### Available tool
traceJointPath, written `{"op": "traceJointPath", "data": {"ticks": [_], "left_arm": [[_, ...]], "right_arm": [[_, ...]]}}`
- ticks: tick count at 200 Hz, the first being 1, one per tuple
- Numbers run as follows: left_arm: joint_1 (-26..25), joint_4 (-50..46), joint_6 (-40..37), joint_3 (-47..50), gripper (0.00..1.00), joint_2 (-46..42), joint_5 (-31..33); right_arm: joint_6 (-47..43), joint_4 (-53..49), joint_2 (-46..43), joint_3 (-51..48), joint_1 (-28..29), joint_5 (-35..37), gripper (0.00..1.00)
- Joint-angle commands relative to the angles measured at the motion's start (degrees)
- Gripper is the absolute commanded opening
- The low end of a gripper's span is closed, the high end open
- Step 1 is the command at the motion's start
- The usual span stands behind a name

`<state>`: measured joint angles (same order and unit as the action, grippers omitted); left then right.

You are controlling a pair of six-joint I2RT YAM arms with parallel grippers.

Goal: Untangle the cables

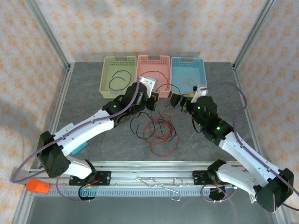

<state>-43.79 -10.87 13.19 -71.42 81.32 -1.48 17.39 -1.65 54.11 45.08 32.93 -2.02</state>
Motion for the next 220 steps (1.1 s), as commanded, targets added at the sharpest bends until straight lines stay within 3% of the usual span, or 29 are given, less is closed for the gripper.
{"op": "traceJointPath", "data": {"ticks": [1, 65, 151, 220], "left_arm": [[0.02, -3.81, -1.83, -4.01, 0.00, -2.21, 3.42], [0.28, -7.74, -1.56, -14.12, 0.00, -2.20, 3.06], [1.43, -9.34, -1.00, -24.06, 0.00, -1.15, -0.78], [3.03, -12.65, -2.53, -34.56, 0.00, 1.24, -1.43]], "right_arm": [[1.33, 4.49, 1.23, 0.16, -0.31, -2.92, 0.94], [5.38, 11.34, 5.69, -0.17, -0.10, -9.58, 0.95], [15.19, 23.05, 12.77, -7.66, 3.85, -9.12, 0.94], [21.60, 21.78, 25.01, -7.35, 4.51, -8.11, 0.91]]}}
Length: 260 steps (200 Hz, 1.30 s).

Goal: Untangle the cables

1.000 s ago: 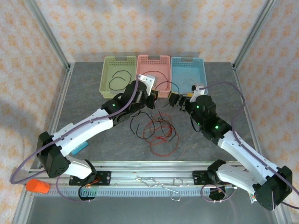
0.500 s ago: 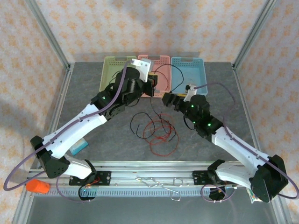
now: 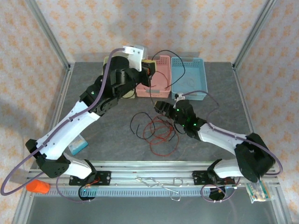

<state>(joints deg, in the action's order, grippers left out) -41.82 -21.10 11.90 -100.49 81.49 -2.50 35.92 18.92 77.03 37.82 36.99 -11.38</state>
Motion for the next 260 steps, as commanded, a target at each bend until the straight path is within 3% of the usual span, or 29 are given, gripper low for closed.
{"op": "traceJointPath", "data": {"ticks": [1, 73, 132, 168, 187, 260], "left_arm": [[1.09, -2.57, -1.30, -5.76, 0.00, 1.14, -0.40], [2.93, -9.60, -3.50, -18.26, 0.00, 4.03, 5.46], [4.30, -8.68, -0.63, -7.34, 0.00, 0.33, 10.19], [5.67, -8.06, 2.56, 0.04, 0.00, -1.88, 12.37], [6.74, -7.60, 3.77, 3.08, 0.00, -2.87, 12.52], [13.89, -7.00, 2.13, 1.67, 0.00, -1.67, 12.78]], "right_arm": [[3.13, 1.21, 2.16, -0.15, 0.45, 1.30, 0.91], [5.26, 0.51, 5.56, -2.76, 0.58, 3.02, 0.89], [2.22, -4.25, -0.22, -1.39, 1.34, 5.70, 0.90], [-1.28, -7.90, -5.61, -0.48, 2.12, 9.62, 1.00], [-2.67, -9.61, -7.69, 0.54, 2.38, 11.16, 1.00], [-11.22, -10.12, -6.46, 12.13, 2.82, 10.25, 1.00]]}}
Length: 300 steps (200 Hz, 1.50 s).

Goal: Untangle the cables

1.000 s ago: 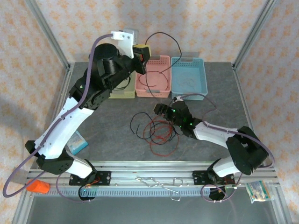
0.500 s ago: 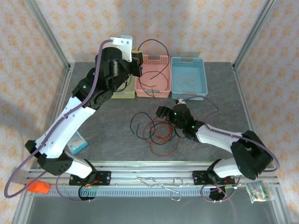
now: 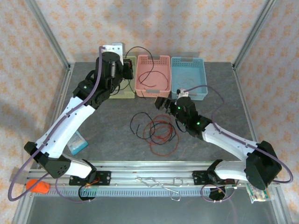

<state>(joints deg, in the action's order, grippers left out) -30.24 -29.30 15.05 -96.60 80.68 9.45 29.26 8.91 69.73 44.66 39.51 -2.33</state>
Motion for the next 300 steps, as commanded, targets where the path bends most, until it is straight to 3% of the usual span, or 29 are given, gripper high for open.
{"op": "traceJointPath", "data": {"ticks": [1, 57, 169, 242, 300], "left_arm": [[2.43, 1.27, -1.04, -2.29, 0.00, -0.78, 0.74], [8.31, 4.06, -2.97, -6.66, 0.00, 4.22, -2.21], [16.04, 7.06, -5.82, -19.93, 0.00, 18.96, -1.87], [23.35, 12.49, 1.78, -21.36, 0.00, 27.38, -12.36], [25.18, 14.88, 4.88, -19.77, 0.00, 34.23, -10.34]], "right_arm": [[-4.73, -0.11, 0.88, 5.49, 0.31, 1.15, 1.00], [-7.46, -0.65, 8.36, 16.05, 0.31, 0.63, 1.00], [-4.91, -5.11, 28.59, 40.00, -0.81, -0.45, 0.98], [-6.40, -12.87, 42.13, 58.83, -2.33, -4.46, 0.98], [-6.98, -16.39, 45.73, 64.68, -2.38, -3.24, 0.98]]}}
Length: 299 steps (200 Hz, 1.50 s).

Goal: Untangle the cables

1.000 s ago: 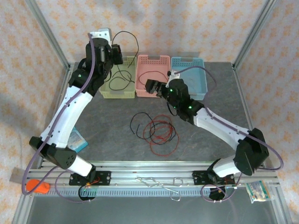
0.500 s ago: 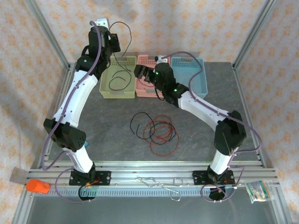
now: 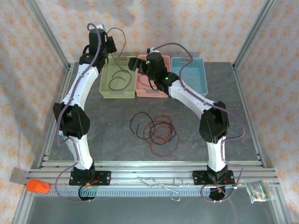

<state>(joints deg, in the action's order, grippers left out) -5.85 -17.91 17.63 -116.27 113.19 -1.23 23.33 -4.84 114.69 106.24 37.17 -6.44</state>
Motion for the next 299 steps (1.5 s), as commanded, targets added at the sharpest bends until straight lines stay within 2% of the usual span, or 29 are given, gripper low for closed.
{"op": "traceJointPath", "data": {"ticks": [1, 94, 134, 169, 228, 262, 279, 299], "left_arm": [[0.81, 3.50, 2.36, -0.06, 0.00, 1.84, 0.35], [1.36, 8.58, 4.25, 9.25, 0.00, 6.57, -0.89], [1.45, 8.01, 4.12, 11.39, 0.00, 8.55, -2.25], [1.45, 3.48, 4.48, 10.23, 0.00, 10.94, -1.14], [1.37, 1.42, 4.04, 11.15, 0.54, 8.54, -0.20], [0.44, -2.73, 2.28, 11.18, 0.72, 5.53, 1.42], [-0.85, -2.85, 0.87, 14.35, 0.80, 1.81, 2.52], [-2.34, -1.25, 0.39, 20.14, 0.82, -3.42, 3.07]], "right_arm": [[-1.07, -2.72, 0.74, 3.10, -0.02, 0.93, 0.98], [-0.57, -0.13, -6.69, -8.49, -0.08, 3.95, 0.98], [0.22, 0.14, -6.77, -9.19, -0.12, 3.04, 0.98], [0.22, -0.15, -6.24, -8.14, -0.08, 2.23, 0.98], [-0.11, -0.16, -6.73, -7.45, -0.08, 0.57, 0.98], [-0.79, -0.44, -8.47, -8.50, -0.08, 0.77, 0.97], [-1.47, 0.04, -10.34, -10.34, -0.08, 1.16, 0.97], [-2.55, 0.60, -13.47, -13.08, -0.08, 1.05, 0.97]]}}
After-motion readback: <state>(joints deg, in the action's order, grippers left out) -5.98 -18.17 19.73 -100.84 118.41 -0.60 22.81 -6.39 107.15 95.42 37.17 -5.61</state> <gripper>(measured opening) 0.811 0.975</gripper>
